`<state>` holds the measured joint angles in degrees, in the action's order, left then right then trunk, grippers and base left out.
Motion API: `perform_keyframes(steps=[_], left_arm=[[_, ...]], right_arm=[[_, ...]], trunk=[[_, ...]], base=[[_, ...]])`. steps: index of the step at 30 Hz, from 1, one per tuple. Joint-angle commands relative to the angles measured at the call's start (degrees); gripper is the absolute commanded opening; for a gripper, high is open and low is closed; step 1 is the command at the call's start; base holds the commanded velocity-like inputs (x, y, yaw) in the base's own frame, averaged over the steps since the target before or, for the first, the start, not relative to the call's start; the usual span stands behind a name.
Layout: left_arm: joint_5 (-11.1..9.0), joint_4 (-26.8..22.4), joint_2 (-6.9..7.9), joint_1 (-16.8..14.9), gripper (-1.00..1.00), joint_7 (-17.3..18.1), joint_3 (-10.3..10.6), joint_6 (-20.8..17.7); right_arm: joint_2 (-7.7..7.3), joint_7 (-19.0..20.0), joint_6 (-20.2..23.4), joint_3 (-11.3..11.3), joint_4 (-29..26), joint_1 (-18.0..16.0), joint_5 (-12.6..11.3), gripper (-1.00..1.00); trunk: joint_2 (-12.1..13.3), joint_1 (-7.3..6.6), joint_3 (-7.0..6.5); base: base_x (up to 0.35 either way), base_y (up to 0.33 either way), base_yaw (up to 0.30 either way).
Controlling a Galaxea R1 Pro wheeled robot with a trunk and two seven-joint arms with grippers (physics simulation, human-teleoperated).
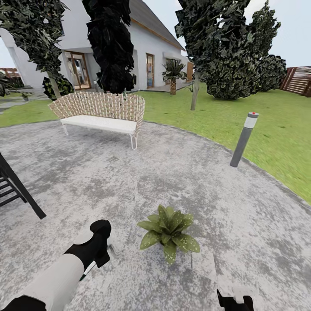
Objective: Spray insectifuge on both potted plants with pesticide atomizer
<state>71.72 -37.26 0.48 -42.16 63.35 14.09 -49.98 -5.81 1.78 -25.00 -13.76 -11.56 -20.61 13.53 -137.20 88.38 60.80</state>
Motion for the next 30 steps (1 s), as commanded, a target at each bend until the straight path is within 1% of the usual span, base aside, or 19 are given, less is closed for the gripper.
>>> perform_keyframes(steps=[1, 5, 17, 19, 20, 23, 24, 25, 26, 27, 28, 29, 30], left_arm=[[0.35, -0.09, 0.05, -0.02, -1.00, 0.52, 0.24, -0.30], [0.35, -0.09, 0.05, -0.01, -1.00, 0.54, 0.24, -0.30], [0.27, -0.29, -0.03, -0.02, -1.00, 0.54, 0.24, -0.30], [0.26, -0.39, -0.27, -0.02, -1.00, 0.54, 0.34, -0.30], [0.31, -0.43, -0.91, -0.06, -1.00, 0.60, 0.46, -0.30], [0.85, -0.52, -3.72, -0.78, -1.00, 1.08, 0.96, -0.24], [1.18, -0.53, -5.37, -1.70, -1.00, 1.19, 1.12, -0.31], [1.51, -0.50, -6.30, -3.34, -1.00, 1.50, 1.16, -0.40], [1.84, -0.45, -6.85, -5.72, -1.00, 3.97, 1.22, -0.41], [2.64, -0.45, -7.03, -6.92, -1.00, 6.68, 1.28, -0.34], [6.48, -0.45, -7.13, -7.77, -1.00, 10.01, 2.24, -0.42], [8.03, -0.52, -7.22, -8.14, -1.00, 12.19, 2.70, -0.43], [8.18, -0.53, -7.23, -8.60, -1.00, 12.68, 2.74, -0.41]], right_arm=[[0.06, 0.18, -0.23, -0.49, 0.04, -0.04, 0.45, 1.00], [0.02, 0.15, -0.23, -0.56, 0.04, -0.04, 0.45, 1.00], [-0.07, 0.15, -0.23, -0.57, 0.04, -0.04, 0.45, 1.00], [-0.13, 0.15, -0.23, -0.57, 0.04, -0.04, 0.45, 1.00], [-0.15, 0.15, -0.23, -0.57, 0.04, -0.04, 0.45, 1.00], [-0.16, 0.15, -0.23, -0.57, 0.04, -0.04, 0.45, 1.00], [-0.16, 0.15, -0.23, -0.57, 0.04, -0.04, 0.45, 1.00], [-0.16, 0.15, -0.23, -0.57, 0.04, -0.04, 0.45, 1.00], [-0.16, 0.15, -0.23, -0.57, 0.04, -0.04, 0.45, 1.00], [-0.16, 0.15, -0.23, -0.57, 0.04, -0.04, 0.45, 1.00], [-0.16, 0.15, -0.23, -0.57, 0.06, -0.04, 0.45, 1.00], [-0.16, 0.15, -0.23, -0.57, 0.05, -0.04, 0.45, 1.00], [-0.16, 0.15, -0.23, -0.57, 0.05, -0.04, 0.45, 1.00]], trunk=[[-0.02, 0.00, 0.05], [-0.02, 0.00, -0.04], [-0.02, 0.00, -0.54], [-0.02, 0.00, -0.62], [-0.02, 0.00, -0.66], [-0.02, 0.00, -0.79], [-0.02, 0.00, -0.83], [-0.02, 0.00, -0.87], [-0.02, 0.00, -0.91], [-0.02, 0.00, -0.96], [-0.02, 0.00, -1.00], [-0.02, 0.00, -1.04], [-0.02, 0.00, -1.07]], base=[[0.110, 0.302, -0.012], [0.155, 0.294, -0.153], [0.205, 0.267, -0.268], [0.225, 0.243, -0.273], [0.160, 0.161, -0.273], [0.048, 0.049, -0.273], [0.007, 0.007, -0.273], [0.003, 0.003, -0.273], [0.001, 0.001, -0.273], [0.000, 0.000, -0.273], [0.000, 0.000, -0.273], [0.000, 0.000, -0.273], [0.000, 0.000, -0.216]])
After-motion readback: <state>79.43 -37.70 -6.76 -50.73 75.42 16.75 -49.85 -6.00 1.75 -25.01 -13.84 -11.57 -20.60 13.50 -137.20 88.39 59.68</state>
